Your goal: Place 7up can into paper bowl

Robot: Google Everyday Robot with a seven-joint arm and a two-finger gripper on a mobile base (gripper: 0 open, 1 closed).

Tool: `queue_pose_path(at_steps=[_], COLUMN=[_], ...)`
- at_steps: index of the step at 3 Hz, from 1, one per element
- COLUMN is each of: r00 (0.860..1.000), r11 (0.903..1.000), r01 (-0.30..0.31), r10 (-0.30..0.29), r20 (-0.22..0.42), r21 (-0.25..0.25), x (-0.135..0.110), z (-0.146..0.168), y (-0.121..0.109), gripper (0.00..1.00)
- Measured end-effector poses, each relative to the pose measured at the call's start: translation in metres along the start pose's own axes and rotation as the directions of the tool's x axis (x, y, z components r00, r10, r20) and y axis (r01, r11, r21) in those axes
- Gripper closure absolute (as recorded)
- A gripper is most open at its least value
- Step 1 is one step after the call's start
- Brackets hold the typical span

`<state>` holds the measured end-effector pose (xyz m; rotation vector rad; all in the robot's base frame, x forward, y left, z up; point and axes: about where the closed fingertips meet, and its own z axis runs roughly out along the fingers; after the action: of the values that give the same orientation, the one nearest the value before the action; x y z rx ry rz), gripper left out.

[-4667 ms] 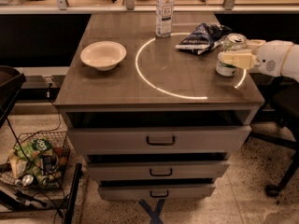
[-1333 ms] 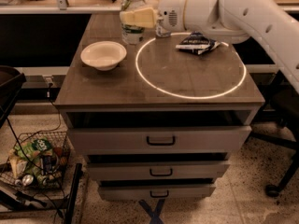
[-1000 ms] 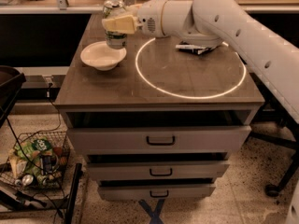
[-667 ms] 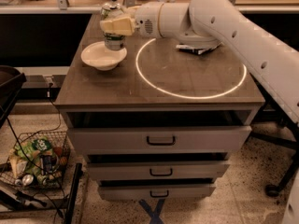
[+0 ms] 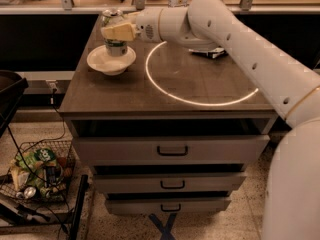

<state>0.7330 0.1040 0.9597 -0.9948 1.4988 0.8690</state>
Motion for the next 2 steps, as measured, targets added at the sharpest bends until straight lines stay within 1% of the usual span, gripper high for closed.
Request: queue_pose_path(at_steps=[1, 2], r00=[1.0, 0.999], r11=[0.9998, 0.9994], r01=[0.014, 0.025], r10=[-0.014, -0.025], r20=[-0.015, -0.024], r21=[-0.017, -0.025], x=[0.0052, 0.0092], z=[0.0124, 0.018], y=[-0.0057, -0.0056], gripper=[1.0, 1.0])
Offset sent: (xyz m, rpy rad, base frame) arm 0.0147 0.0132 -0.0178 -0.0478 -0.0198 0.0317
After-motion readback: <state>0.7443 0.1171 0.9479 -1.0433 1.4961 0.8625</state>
